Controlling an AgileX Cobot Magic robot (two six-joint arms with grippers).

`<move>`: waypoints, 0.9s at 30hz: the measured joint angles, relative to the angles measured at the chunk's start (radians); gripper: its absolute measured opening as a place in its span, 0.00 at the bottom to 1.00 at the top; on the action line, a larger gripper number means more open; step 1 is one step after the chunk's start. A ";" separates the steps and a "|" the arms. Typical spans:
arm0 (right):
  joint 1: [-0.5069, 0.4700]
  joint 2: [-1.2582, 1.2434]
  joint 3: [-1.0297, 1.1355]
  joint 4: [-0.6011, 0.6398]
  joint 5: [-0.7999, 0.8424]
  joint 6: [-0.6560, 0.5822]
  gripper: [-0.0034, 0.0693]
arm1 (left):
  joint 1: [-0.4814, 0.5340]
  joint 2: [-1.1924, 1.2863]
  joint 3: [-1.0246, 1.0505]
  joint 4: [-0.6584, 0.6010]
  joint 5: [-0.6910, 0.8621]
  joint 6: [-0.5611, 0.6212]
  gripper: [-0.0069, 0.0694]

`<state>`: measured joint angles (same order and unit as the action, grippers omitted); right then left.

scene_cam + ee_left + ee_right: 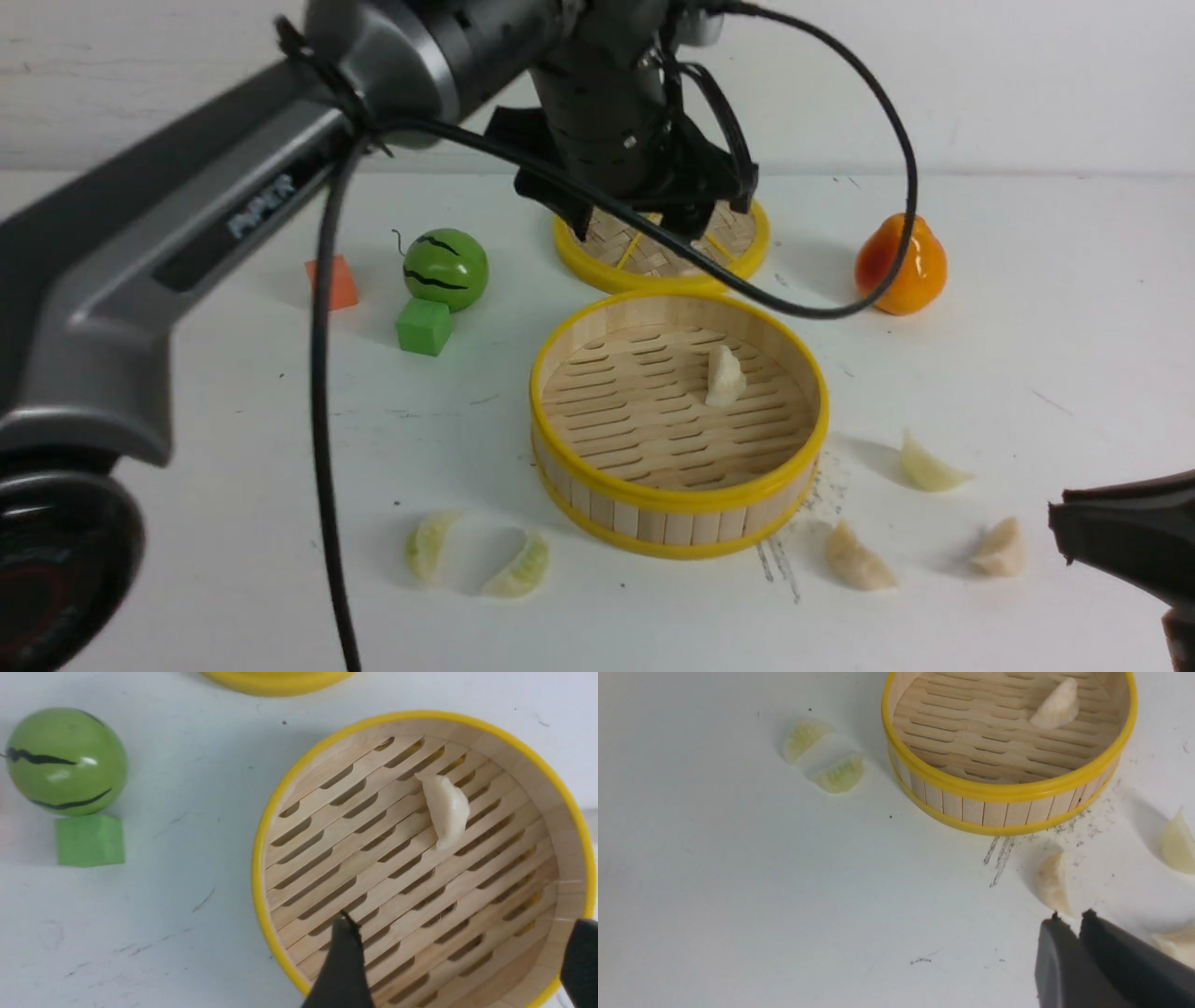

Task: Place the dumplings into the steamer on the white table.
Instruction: 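Reach for and grasp a dumpling on the table with the left gripper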

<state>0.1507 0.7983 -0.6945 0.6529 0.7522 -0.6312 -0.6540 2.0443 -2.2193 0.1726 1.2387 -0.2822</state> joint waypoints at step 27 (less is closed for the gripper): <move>0.000 0.000 0.000 0.039 -0.014 0.000 0.15 | 0.271 -0.267 1.060 -0.165 -0.536 0.041 0.84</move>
<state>0.1507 0.7983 -0.6945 0.6921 0.7384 -0.6312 -0.3835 1.7775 -1.1588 0.0081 0.7024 -0.2413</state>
